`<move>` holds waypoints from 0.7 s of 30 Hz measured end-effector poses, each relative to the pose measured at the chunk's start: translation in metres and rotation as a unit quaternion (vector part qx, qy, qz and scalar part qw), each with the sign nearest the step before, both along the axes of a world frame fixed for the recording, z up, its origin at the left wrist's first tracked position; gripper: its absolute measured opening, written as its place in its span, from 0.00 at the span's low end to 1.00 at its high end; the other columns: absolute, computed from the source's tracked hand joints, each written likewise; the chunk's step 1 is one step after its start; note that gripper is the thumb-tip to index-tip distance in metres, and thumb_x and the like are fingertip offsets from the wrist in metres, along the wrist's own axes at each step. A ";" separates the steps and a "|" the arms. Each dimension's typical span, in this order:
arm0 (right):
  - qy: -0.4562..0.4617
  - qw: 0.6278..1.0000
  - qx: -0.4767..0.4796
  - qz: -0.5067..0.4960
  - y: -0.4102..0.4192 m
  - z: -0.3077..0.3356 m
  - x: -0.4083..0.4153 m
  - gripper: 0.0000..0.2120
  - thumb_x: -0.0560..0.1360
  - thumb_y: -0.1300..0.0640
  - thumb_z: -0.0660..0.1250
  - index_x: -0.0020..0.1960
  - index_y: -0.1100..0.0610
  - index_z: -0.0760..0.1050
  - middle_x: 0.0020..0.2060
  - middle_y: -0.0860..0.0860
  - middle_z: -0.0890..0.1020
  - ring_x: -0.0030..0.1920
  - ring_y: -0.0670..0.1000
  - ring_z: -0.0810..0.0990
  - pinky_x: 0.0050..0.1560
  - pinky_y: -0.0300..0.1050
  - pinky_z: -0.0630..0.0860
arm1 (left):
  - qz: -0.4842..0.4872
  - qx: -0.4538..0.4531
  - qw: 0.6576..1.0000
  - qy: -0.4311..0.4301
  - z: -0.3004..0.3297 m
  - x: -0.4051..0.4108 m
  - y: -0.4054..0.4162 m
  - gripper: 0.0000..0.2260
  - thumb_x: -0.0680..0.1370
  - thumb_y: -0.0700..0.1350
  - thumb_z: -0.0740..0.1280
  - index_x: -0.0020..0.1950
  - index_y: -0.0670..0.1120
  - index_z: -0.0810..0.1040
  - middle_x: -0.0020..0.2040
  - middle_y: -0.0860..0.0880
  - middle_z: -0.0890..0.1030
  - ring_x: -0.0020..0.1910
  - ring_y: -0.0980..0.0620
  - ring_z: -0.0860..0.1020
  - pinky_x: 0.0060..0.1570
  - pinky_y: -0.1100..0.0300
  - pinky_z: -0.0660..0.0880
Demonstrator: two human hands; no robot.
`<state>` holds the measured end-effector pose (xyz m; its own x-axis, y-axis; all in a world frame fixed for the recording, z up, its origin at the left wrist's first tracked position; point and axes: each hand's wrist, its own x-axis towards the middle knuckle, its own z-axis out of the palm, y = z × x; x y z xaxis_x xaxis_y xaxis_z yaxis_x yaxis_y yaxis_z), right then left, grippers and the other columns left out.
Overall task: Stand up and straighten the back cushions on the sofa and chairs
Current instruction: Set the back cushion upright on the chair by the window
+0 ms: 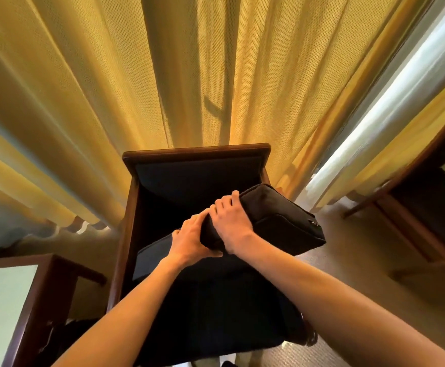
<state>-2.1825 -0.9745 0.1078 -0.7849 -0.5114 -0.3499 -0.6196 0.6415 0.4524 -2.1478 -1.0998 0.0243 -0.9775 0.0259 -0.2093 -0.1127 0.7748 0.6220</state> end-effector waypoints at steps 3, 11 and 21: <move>-0.002 1.000 0.004 0.012 -0.014 -0.015 0.004 0.41 0.68 0.40 0.73 0.71 0.61 0.63 0.65 0.61 0.72 0.66 0.63 0.70 0.71 0.65 0.58 | 0.010 -0.027 0.999 -0.031 -0.012 0.004 -0.010 0.50 0.58 0.55 0.82 0.73 0.59 0.57 0.69 0.55 0.69 0.69 0.50 0.66 0.69 0.37 0.62; -0.029 0.997 -0.067 -0.038 -0.013 -0.020 -0.004 0.39 0.62 0.42 0.76 0.66 0.57 0.66 0.60 0.57 0.75 0.63 0.59 0.71 0.69 0.61 0.58 | -0.030 -0.037 0.999 0.001 -0.045 0.021 -0.056 0.45 0.56 0.55 0.79 0.69 0.53 0.63 0.63 0.52 0.73 0.60 0.50 0.73 0.63 0.47 0.71; -0.056 0.978 -0.161 -0.121 0.018 0.021 -0.002 0.40 0.61 0.47 0.74 0.69 0.54 0.63 0.60 0.52 0.75 0.64 0.56 0.70 0.67 0.68 0.60 | -0.169 -0.102 0.970 0.146 0.026 -0.014 -0.093 0.35 0.60 0.61 0.72 0.65 0.54 0.70 0.58 0.56 0.77 0.53 0.56 0.72 0.51 0.55 0.66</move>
